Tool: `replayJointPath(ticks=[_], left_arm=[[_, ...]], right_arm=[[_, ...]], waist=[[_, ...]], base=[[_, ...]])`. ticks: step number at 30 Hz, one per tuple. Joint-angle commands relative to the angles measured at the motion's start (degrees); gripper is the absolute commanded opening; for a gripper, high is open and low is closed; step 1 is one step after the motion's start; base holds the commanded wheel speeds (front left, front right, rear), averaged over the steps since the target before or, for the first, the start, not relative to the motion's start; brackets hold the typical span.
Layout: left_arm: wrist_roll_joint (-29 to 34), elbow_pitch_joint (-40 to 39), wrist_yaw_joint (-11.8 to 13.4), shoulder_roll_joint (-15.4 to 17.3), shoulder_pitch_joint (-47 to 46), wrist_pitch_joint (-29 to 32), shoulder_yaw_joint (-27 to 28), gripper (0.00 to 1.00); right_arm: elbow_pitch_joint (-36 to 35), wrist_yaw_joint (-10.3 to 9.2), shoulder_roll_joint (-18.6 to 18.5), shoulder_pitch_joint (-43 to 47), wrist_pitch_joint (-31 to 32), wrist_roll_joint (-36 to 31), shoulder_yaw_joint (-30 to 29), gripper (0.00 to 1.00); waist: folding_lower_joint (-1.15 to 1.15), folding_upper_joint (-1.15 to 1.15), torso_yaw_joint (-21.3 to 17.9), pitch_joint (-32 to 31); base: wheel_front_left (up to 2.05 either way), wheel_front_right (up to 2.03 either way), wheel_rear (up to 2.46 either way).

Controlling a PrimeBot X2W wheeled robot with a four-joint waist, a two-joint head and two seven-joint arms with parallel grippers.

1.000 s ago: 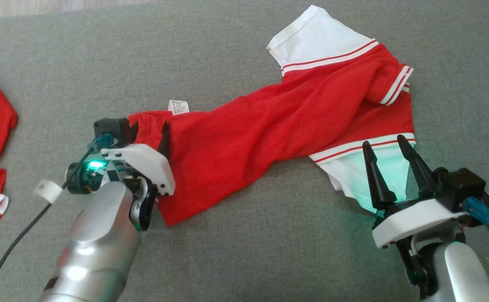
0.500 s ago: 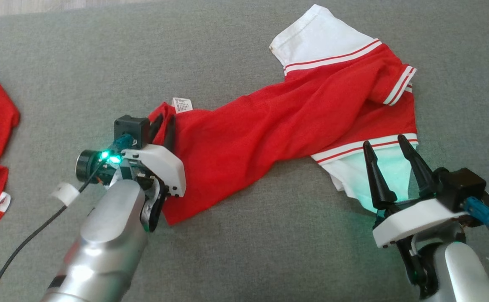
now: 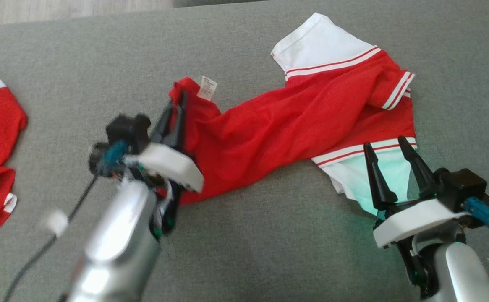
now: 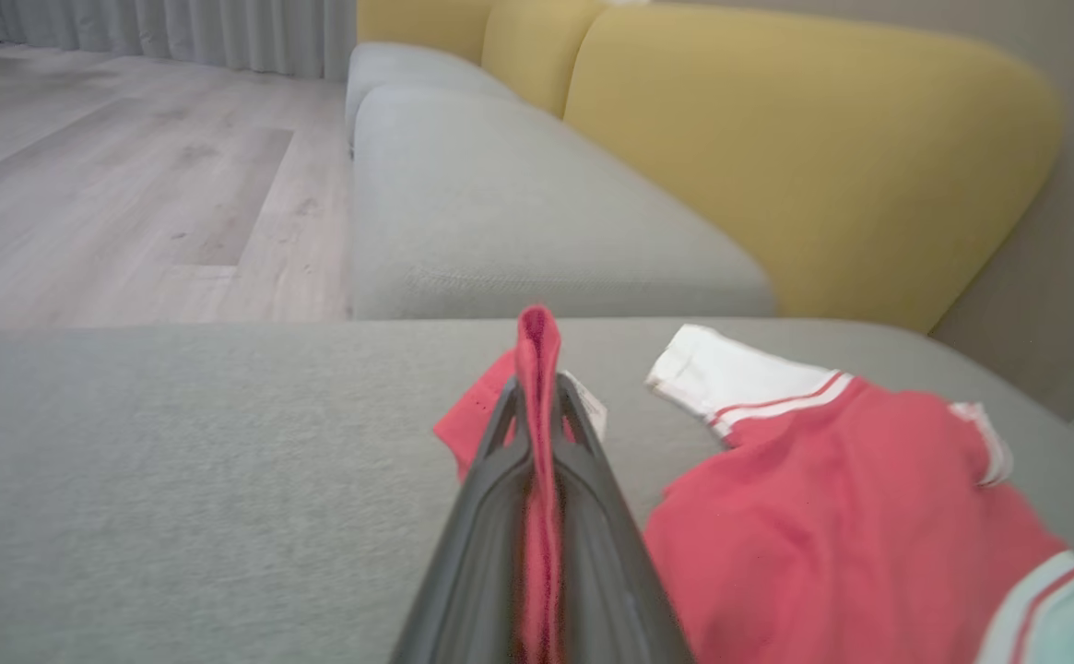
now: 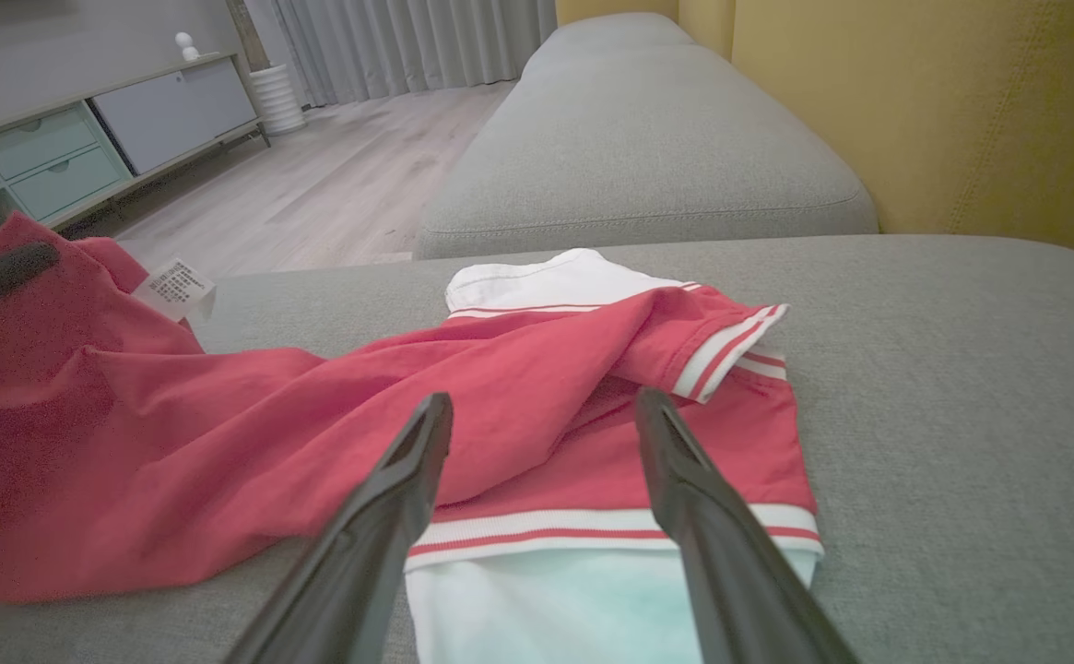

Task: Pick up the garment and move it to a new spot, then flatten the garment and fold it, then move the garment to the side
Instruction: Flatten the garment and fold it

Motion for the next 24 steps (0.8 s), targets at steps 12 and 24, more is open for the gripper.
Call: replayJointPath(ticks=[12, 24], left_arm=[[-7.8, -43.54, 3.67, 2.31, 20.05, 4.23, 1.87, 0.0], [-31.98, -54.69, 7.65, -2.91, 27.3, 7.97, 3.84, 0.0]], right_arm=[[-2.92, 0.43, -0.15, -0.65, 0.13, 0.77, -0.17, 1.0], [-1.99, 0.43, -0.15, -0.95, -0.76, 1.39, 0.72, 1.0]], waist=[[0.0, 0.0, 2.47, -0.26], [0.0, 0.0, -0.57, 0.16]], base=[[0.0, 0.0, 0.0], [0.0, 0.0, 0.0]])
